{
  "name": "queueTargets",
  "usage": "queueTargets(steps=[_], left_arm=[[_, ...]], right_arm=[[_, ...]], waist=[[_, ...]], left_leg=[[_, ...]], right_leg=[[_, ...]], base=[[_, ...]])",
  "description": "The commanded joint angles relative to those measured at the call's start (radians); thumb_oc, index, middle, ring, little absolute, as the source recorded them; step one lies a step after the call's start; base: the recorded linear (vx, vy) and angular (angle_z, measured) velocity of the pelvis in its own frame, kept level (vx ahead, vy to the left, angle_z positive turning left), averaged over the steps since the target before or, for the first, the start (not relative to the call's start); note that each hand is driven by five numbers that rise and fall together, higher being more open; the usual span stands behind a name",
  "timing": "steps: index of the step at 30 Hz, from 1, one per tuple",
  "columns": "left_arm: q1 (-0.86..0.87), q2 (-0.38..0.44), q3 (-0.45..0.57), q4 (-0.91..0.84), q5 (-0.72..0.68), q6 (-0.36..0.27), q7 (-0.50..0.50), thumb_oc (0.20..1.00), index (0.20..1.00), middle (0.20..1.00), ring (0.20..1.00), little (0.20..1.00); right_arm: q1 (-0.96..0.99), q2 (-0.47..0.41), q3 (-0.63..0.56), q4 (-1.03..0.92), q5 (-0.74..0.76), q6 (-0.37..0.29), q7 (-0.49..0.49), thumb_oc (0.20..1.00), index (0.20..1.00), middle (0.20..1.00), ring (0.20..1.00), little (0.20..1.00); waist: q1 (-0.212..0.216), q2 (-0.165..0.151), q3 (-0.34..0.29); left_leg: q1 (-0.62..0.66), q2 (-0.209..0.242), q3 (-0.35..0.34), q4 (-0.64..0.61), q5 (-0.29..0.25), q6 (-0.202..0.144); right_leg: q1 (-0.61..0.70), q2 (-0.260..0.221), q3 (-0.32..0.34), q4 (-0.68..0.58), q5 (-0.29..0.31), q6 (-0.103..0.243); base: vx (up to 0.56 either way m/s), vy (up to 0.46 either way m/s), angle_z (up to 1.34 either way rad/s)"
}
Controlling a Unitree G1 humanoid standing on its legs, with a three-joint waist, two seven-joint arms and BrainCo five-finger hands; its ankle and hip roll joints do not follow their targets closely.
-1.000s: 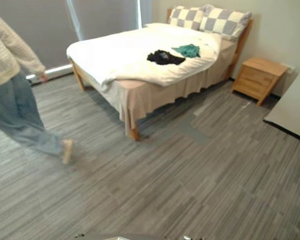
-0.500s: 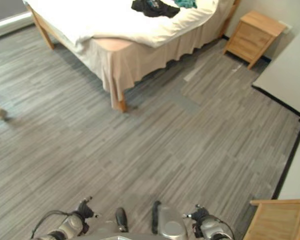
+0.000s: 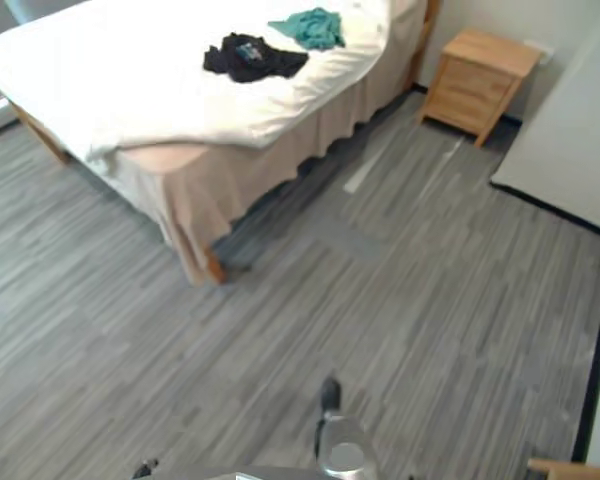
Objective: Tidy up the quilt and then pick up the clothes from the bed and put them into the laundry hamper.
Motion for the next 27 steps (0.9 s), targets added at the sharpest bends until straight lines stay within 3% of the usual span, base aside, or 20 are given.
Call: queueTargets(steps=[1,4,5,6,7,8,9,10,11,12,13,14,17,19,20,21,22,23,24,27], left_arm=[[-0.103,0.041,-0.049,-0.045,-0.061,-0.02,0.026,1.0,1.0,1.0,1.0,1.0],[-0.115,0.035,-0.045,-0.063,-0.078,-0.034,0.042,1.0,1.0,1.0,1.0,1.0],[-0.121,0.032,-0.051,-0.079,-0.078,-0.04,0.049,1.0,1.0,1.0,1.0,1.0],[-0.121,0.032,-0.051,-0.079,-0.078,-0.04,0.049,1.0,1.0,1.0,1.0,1.0],[-0.121,0.033,-0.05,-0.08,-0.078,-0.04,0.045,1.0,1.0,1.0,1.0,1.0],[-0.115,0.035,-0.047,-0.068,-0.063,-0.033,0.04,1.0,1.0,1.0,1.0,1.0],[-0.117,0.045,-0.059,-0.061,-0.049,-0.029,0.033,1.0,1.0,1.0,1.0,1.0],[-0.117,0.046,-0.059,-0.061,-0.049,-0.029,0.033,1.0,1.0,1.0,1.0,1.0],[-0.118,0.045,-0.053,-0.053,-0.054,-0.025,0.028,1.0,1.0,1.0,1.0,1.0],[-0.118,0.045,-0.053,-0.053,-0.054,-0.025,0.028,1.0,1.0,1.0,1.0,1.0],[-0.12,0.049,-0.048,-0.053,-0.058,-0.019,0.033,1.0,1.0,1.0,1.0,1.0],[-0.127,0.054,-0.048,-0.052,-0.061,-0.017,0.04,1.0,1.0,1.0,1.0,1.0],[-0.126,0.058,-0.046,-0.053,-0.06,-0.017,0.04,1.0,1.0,1.0,1.0,1.0],[-0.125,0.063,-0.06,-0.049,-0.041,-0.025,0.036,1.0,1.0,1.0,1.0,1.0],[-0.134,0.063,-0.073,-0.041,-0.025,-0.034,0.036,1.0,1.0,1.0,1.0,1.0],[-0.134,0.063,-0.073,-0.041,-0.025,-0.034,0.036,1.0,1.0,1.0,1.0,1.0],[-0.139,0.065,-0.073,-0.038,-0.03,-0.036,0.037,1.0,1.0,1.0,1.0,1.0],[-0.142,0.066,-0.078,-0.037,-0.031,-0.035,0.037,1.0,1.0,1.0,1.0,1.0],[-0.143,0.067,-0.073,-0.032,-0.038,-0.037,0.04,1.0,1.0,1.0,1.0,1.0],[-0.116,0.073,-0.039,-0.019,-0.08,-0.043,0.05,1.0,1.0,1.0,1.0,1.0]], right_arm=[[-0.095,-0.03,0.028,-0.016,0.006,-0.005,-0.028,1.0,1.0,1.0,1.0,1.0],[-0.134,-0.042,0.056,-0.025,-0.016,-0.006,-0.035,1.0,1.0,1.0,1.0,1.0],[-0.142,-0.044,0.066,-0.032,-0.016,-0.016,-0.04,1.0,1.0,1.0,1.0,1.0],[-0.142,-0.044,0.066,-0.032,-0.016,-0.016,-0.04,1.0,1.0,1.0,1.0,1.0],[-0.145,-0.044,0.071,-0.034,-0.015,-0.02,-0.041,1.0,1.0,1.0,1.0,1.0],[-0.147,-0.045,0.07,-0.028,-0.03,-0.022,-0.04,1.0,1.0,1.0,1.0,1.0],[-0.15,-0.031,0.079,-0.033,-0.039,-0.023,-0.041,1.0,1.0,1.0,1.0,1.0],[-0.15,-0.031,0.079,-0.033,-0.039,-0.023,-0.041,1.0,1.0,1.0,1.0,1.0],[-0.152,-0.009,0.077,-0.049,-0.042,-0.028,-0.034,1.0,1.0,1.0,1.0,1.0],[-0.153,-0.009,0.077,-0.049,-0.042,-0.027,-0.034,1.0,1.0,1.0,1.0,1.0],[-0.161,-0.003,0.079,-0.067,-0.044,-0.025,-0.028,1.0,1.0,1.0,1.0,1.0],[-0.171,0.004,0.076,-0.081,-0.039,-0.027,-0.03,1.0,1.0,1.0,1.0,1.0],[-0.172,0.01,0.077,-0.083,-0.047,-0.022,-0.029,1.0,1.0,1.0,1.0,1.0],[-0.165,0.007,0.074,-0.08,-0.043,-0.02,-0.034,1.0,1.0,1.0,1.0,1.0],[-0.153,0.001,0.063,-0.068,-0.029,-0.019,-0.034,1.0,1.0,1.0,1.0,1.0],[-0.153,0.001,0.063,-0.068,-0.029,-0.019,-0.034,1.0,1.0,1.0,1.0,1.0],[-0.146,-0.001,0.058,-0.062,-0.019,-0.018,-0.033,1.0,1.0,1.0,1.0,1.0],[-0.139,0.0,0.053,-0.053,-0.011,-0.013,-0.032,1.0,1.0,1.0,1.0,1.0],[-0.13,0.001,0.048,-0.044,-0.007,-0.011,-0.03,1.0,1.0,1.0,1.0,1.0],[-0.125,0.01,0.041,-0.025,-0.009,-0.007,-0.026,1.0,1.0,1.0,1.0,1.0]], waist=[[0.04,-0.079,0.099],[0.103,-0.093,0.089],[0.129,-0.086,0.071],[0.129,-0.088,0.07],[0.138,-0.082,0.055],[0.14,-0.081,0.041],[0.147,-0.097,0.03],[0.148,-0.097,0.03],[0.138,-0.094,0.036],[0.139,-0.093,0.034],[0.125,-0.08,0.049],[0.115,-0.064,0.059],[0.106,-0.056,0.065],[0.094,-0.054,0.058],[0.069,-0.062,0.042],[0.07,-0.062,0.04],[0.059,-0.065,0.032],[0.058,-0.068,0.022],[0.063,-0.074,0.011],[0.082,-0.08,-0.008]], left_leg=[[-0.065,-0.077,-0.02,0.014,0.004,0.051],[-0.195,-0.134,0.011,-0.128,-0.06,0.038],[-0.213,-0.172,0.081,-0.399,-0.052,0.053],[-0.21,-0.175,0.083,-0.407,-0.046,0.054],[-0.206,-0.196,0.13,-0.542,-0.027,0.056],[-0.157,-0.211,0.184,-0.624,-0.047,0.073],[-0.121,-0.237,0.206,-0.657,-0.064,0.102],[-0.121,-0.237,0.206,-0.657,-0.064,0.102],[-0.053,-0.256,0.202,-0.691,-0.103,0.129],[-0.057,-0.254,0.202,-0.692,-0.101,0.129],[-0.019,-0.249,0.192,-0.699,-0.112,0.139],[0.006,-0.239,0.177,-0.722,-0.105,0.144],[0.041,-0.237,0.139,-0.736,-0.108,0.143],[0.062,-0.23,0.079,-0.766,-0.11,0.117],[0.076,-0.231,0.007,-0.794,-0.114,0.096],[0.074,-0.23,0.008,-0.794,-0.113,0.096],[0.082,-0.222,-0.031,-0.803,-0.116,0.084],[0.084,-0.214,-0.051,-0.807,-0.118,0.077],[0.088,-0.204,-0.066,-0.807,-0.122,0.069],[0.091,-0.159,-0.09,-0.808,-0.106,0.04]], right_leg=[[0.124,-0.053,0.017,-0.076,-0.14,0.115],[0.224,-0.063,0.054,-0.12,-0.18,0.141],[0.273,-0.062,0.049,-0.12,-0.21,0.156],[0.271,-0.065,0.05,-0.12,-0.209,0.157],[0.297,-0.052,0.042,-0.119,-0.234,0.162],[0.322,-0.03,0.029,-0.098,-0.272,0.163],[0.309,-0.022,0.023,0.034,-0.273,0.173],[0.309,-0.022,0.023,0.035,-0.273,0.173],[0.209,-0.062,-0.032,0.306,-0.19,0.263],[0.204,-0.06,-0.032,0.305,-0.188,0.262],[0.131,-0.097,-0.038,0.442,-0.137,0.298],[0.06,-0.119,-0.031,0.547,-0.103,0.306],[0.041,-0.153,-0.035,0.502,-0.129,0.291],[0.051,-0.173,0.044,0.297,-0.168,0.26],[0.074,-0.172,0.225,0.131,-0.148,0.266],[0.073,-0.171,0.225,0.128,-0.145,0.265],[0.074,-0.169,0.328,0.103,-0.135,0.272],[0.077,-0.171,0.377,0.085,-0.122,0.277],[0.1,-0.177,0.383,0.054,-0.131,0.277],[0.15,-0.177,0.292,-0.005,-0.152,0.272]], base=[[0.47,-0.104,-0.6],[0.56,0.086,-0.41],[0.54,0.143,-0.58],[0.54,0.158,-0.23],[0.38,0.11,0.14],[0.65,0.183,0.2],[0.46,0.125,0.07],[0.52,0.171,-0.17],[0.24,0.095,-0.18],[0.35,0.143,-0.14],[0.21,0.073,0.4],[0.32,0.057,0.61],[0.3,-0.094,0.79],[0.4,-0.339,1.09],[0.29,-0.3,0.96],[0.32,-0.355,1.53],[0.17,-0.215,1.32],[0.24,-0.357,1.34],[0.2,-0.329,1.27],[0.18,-0.404,0.94]])
